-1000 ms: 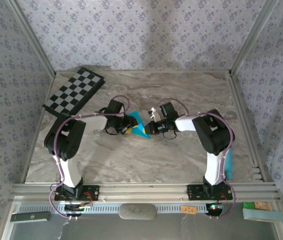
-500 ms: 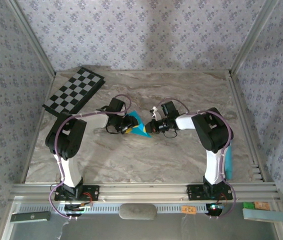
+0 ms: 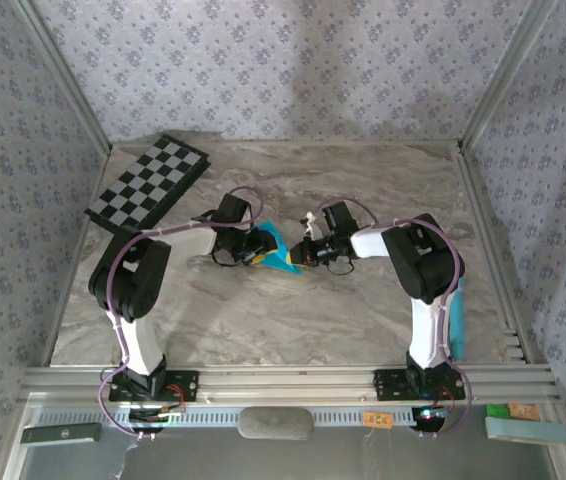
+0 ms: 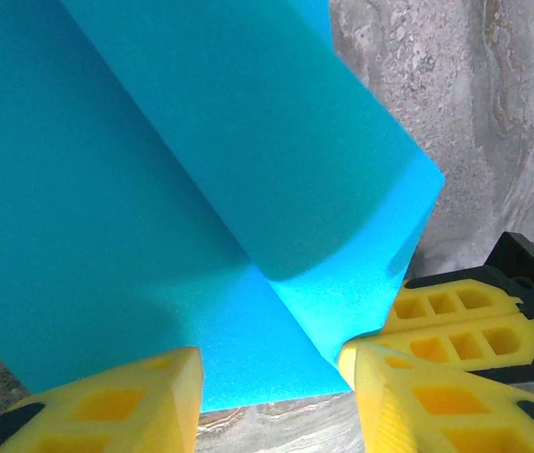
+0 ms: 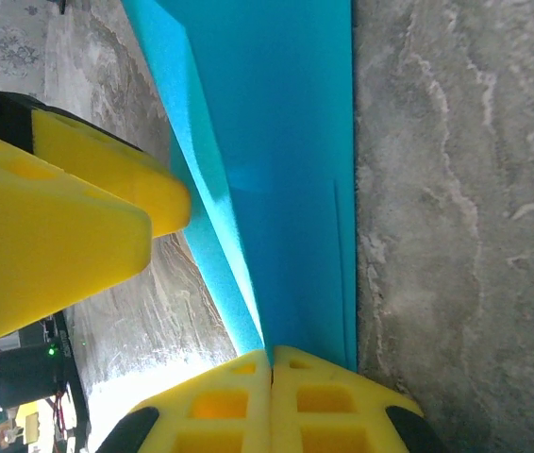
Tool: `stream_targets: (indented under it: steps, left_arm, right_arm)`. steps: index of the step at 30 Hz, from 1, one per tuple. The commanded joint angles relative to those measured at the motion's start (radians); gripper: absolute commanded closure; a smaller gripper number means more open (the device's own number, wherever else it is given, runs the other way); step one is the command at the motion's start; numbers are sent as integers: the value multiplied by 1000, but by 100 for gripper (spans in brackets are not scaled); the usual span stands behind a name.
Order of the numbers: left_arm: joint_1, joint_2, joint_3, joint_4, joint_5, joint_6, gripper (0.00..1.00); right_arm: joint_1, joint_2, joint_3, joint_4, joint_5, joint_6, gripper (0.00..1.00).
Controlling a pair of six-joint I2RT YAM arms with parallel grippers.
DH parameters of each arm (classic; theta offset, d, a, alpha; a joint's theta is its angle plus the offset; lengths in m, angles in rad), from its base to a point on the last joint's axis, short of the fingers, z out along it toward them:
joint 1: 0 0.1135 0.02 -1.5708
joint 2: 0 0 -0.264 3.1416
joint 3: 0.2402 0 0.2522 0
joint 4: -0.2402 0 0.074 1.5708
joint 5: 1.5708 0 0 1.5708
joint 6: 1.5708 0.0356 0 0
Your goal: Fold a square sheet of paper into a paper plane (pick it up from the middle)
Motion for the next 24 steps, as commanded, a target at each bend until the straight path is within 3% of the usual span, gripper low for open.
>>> stream_targets:
  steps: [1, 19, 24]
  left_arm:
    - [-15, 12, 39, 3, 6, 3, 54]
    - [-45, 127, 122, -201, -122, -82, 54]
    - [-51, 155, 142, -273, -153, -97, 56]
  right_arm:
    - [-7, 18, 18, -8, -15, 12, 96]
    - [-7, 10, 19, -30, -13, -7, 92]
    - [-7, -18, 17, -53, 2, -51, 84]
